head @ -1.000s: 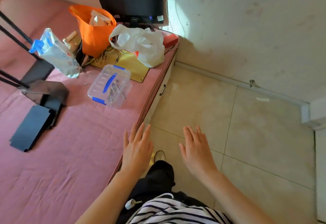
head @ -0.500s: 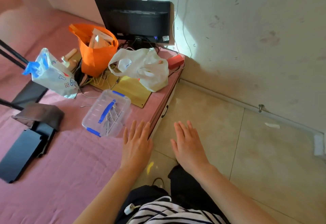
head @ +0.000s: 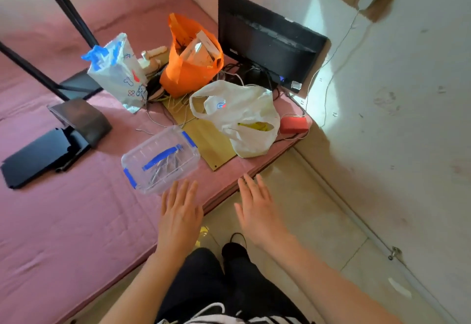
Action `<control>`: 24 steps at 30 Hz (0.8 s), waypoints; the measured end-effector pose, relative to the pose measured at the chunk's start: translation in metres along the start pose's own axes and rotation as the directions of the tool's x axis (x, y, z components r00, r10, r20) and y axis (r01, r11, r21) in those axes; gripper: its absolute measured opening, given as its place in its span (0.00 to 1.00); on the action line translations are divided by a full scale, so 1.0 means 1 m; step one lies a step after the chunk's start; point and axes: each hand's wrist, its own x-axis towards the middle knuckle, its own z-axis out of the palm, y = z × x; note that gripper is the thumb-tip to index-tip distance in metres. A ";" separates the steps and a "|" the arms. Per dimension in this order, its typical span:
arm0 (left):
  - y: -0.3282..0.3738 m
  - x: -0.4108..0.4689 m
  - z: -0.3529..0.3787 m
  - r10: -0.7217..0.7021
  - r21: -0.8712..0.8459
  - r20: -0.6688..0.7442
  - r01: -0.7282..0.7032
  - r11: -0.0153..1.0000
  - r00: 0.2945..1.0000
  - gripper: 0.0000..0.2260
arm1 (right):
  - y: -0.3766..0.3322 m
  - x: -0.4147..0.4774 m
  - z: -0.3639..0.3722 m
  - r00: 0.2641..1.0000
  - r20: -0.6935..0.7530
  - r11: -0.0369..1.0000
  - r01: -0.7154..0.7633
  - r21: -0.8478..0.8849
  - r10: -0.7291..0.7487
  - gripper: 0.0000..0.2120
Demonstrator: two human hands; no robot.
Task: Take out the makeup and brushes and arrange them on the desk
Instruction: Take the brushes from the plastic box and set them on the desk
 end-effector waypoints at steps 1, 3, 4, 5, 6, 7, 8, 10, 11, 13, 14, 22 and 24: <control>0.000 0.004 0.000 -0.040 -0.008 0.003 0.040 0.999 0.999 0.24 | 0.004 0.012 -0.003 0.999 0.023 0.999 0.031 -0.014 -0.030 0.28; -0.004 0.008 0.001 -0.110 -0.022 0.004 0.110 0.994 0.994 0.25 | 0.006 0.033 -0.006 0.994 0.061 0.995 0.093 -0.043 -0.090 0.29; -0.007 0.011 0.001 -0.145 -0.029 -0.002 0.144 0.989 0.989 0.25 | 0.005 0.043 -0.007 0.990 0.074 0.991 0.124 -0.056 -0.119 0.29; -0.012 0.014 0.000 -0.179 -0.034 -0.008 0.178 0.983 0.984 0.25 | 0.003 0.054 -0.008 0.985 0.090 0.986 0.151 -0.068 -0.145 0.29; -0.017 0.017 0.000 -0.210 -0.035 -0.017 0.209 0.977 0.978 0.24 | 0.000 0.065 -0.008 0.980 0.109 0.982 0.173 -0.077 -0.165 0.29; -0.022 0.021 -0.001 -0.237 -0.034 -0.026 0.237 0.971 0.971 0.24 | -0.003 0.076 -0.007 0.975 0.128 0.977 0.194 -0.086 -0.182 0.29; -0.028 0.026 -0.001 -0.262 -0.038 -0.037 0.260 0.965 0.964 0.24 | -0.006 0.086 -0.006 0.969 0.144 0.972 0.216 -0.098 -0.201 0.29; -0.040 0.034 -0.001 -0.306 -0.056 -0.056 0.303 0.951 0.950 0.23 | -0.013 0.109 -0.005 0.955 0.175 0.956 0.262 -0.129 -0.238 0.29; -0.047 0.039 -0.001 -0.323 -0.059 -0.055 0.320 0.946 0.945 0.23 | -0.016 0.120 -0.004 0.950 0.189 0.950 0.277 -0.143 -0.248 0.29; -0.064 0.048 0.001 -0.345 -0.060 -0.045 0.342 0.938 0.938 0.23 | -0.022 0.140 -0.002 0.947 0.201 0.946 0.282 -0.157 -0.249 0.29; -0.074 0.053 0.002 -0.354 -0.056 -0.037 0.352 0.935 0.935 0.24 | -0.026 0.151 0.000 0.949 0.197 0.949 0.277 -0.154 -0.245 0.28; -0.159 0.089 0.015 -0.441 -0.049 -0.009 0.440 0.897 0.898 0.24 | -0.060 0.229 0.032 0.943 0.231 0.950 0.276 -0.143 -0.239 0.28; -0.176 0.098 0.023 -0.454 -0.049 0.000 0.453 0.890 0.891 0.24 | -0.064 0.246 0.044 0.941 0.245 0.952 0.273 -0.137 -0.235 0.28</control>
